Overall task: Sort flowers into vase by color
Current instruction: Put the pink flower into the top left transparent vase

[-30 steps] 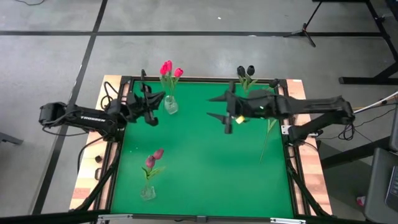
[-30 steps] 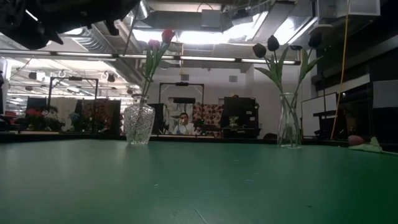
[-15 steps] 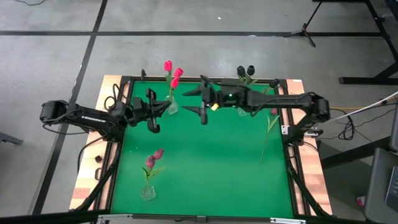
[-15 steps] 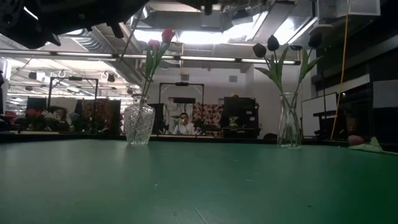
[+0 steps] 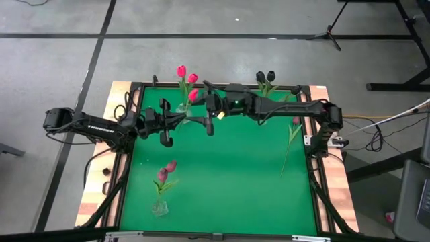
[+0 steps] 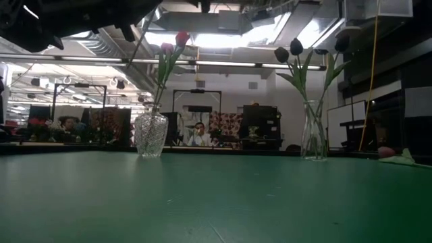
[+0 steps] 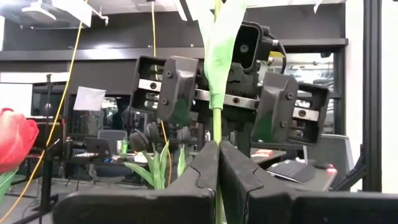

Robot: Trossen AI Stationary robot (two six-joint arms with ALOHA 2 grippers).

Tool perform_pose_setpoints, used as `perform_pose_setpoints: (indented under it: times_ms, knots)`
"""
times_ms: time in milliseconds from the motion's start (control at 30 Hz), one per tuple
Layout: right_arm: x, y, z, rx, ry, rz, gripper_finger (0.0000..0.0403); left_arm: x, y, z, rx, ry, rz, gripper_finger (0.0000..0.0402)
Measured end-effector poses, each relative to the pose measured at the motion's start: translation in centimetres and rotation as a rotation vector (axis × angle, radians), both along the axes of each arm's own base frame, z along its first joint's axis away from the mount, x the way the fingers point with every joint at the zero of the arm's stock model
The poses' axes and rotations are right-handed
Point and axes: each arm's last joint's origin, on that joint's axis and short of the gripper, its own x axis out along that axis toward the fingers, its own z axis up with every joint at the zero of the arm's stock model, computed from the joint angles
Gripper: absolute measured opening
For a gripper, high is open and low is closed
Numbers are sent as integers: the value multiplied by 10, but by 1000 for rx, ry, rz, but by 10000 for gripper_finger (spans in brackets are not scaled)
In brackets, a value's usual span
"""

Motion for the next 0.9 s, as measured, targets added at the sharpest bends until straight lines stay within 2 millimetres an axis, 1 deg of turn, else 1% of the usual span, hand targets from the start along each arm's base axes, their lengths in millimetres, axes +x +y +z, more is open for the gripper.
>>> perform_pose_setpoints:
  times_ms: [133, 233, 500, 733, 767, 900]
  knots:
    - [3, 0, -6, 3, 24, 1, 233, 0, 0, 0, 0, -1, 0, 0]
    - [3, 0, -6, 1, 25, 1, 215, 0, 0, 0, 0, 4, 0, 0]
    - [3, -1, -5, -6, 8, -11, 123, 1, 0, -1, -1, 14, 0, 0]
    - [3, -2, -5, -7, 11, -50, 23, 1, 0, -2, -7, 24, 1, 0]
    - [3, -2, -5, -7, 11, -49, 14, 1, 0, -2, -7, 24, 0, 0]
    - [3, -2, -5, -3, 18, -51, 21, 1, 0, -2, -14, 24, -3, 0]
